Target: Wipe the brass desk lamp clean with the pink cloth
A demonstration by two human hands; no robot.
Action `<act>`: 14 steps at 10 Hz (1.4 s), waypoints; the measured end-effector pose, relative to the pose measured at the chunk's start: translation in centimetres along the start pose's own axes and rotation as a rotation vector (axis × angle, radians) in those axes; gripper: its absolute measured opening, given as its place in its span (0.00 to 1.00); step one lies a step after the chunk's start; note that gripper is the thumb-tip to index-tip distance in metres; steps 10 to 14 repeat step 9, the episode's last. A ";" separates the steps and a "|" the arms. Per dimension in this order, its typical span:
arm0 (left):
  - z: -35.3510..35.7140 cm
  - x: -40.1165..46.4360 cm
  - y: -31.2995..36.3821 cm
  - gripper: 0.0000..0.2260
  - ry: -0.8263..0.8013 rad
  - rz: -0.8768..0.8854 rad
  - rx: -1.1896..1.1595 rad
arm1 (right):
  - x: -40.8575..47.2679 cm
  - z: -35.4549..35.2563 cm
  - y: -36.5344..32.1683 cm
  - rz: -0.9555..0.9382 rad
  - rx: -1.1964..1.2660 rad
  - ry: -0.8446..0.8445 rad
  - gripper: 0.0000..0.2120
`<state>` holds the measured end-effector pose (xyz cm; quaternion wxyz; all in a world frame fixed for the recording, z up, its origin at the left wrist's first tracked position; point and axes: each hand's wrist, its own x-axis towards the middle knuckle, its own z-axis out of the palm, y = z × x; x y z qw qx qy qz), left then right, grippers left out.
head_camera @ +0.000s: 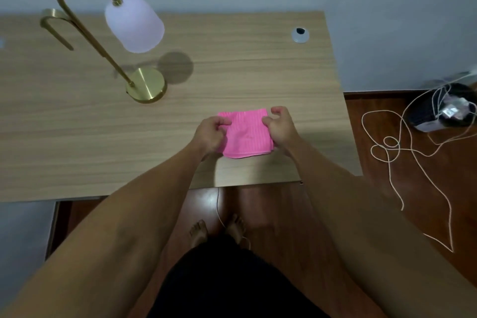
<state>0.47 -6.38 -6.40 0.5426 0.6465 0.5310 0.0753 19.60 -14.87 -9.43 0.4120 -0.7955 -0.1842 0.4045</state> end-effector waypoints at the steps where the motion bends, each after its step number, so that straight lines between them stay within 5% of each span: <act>1: 0.5 0.1 0.1 0.15 -0.031 0.025 0.081 | 0.0 -0.8 0.8 -0.069 -0.148 -0.020 0.29; 3: 0.4 -0.4 -0.1 0.24 -0.058 0.114 0.283 | -1.1 -2.2 1.3 -0.164 -0.383 -0.014 0.26; 6: -3.5 -2.5 -0.2 0.25 -0.033 0.218 0.510 | -4.3 -0.8 -2.6 -0.192 -0.454 0.033 0.18; 9: -12.4 -3.2 -3.5 0.26 0.096 0.109 0.397 | -6.1 7.0 -7.0 -0.278 -0.415 -0.079 0.17; 14: -12.4 -3.2 -3.5 0.26 0.096 0.109 0.397 | -6.1 7.0 -7.0 -0.278 -0.415 -0.079 0.17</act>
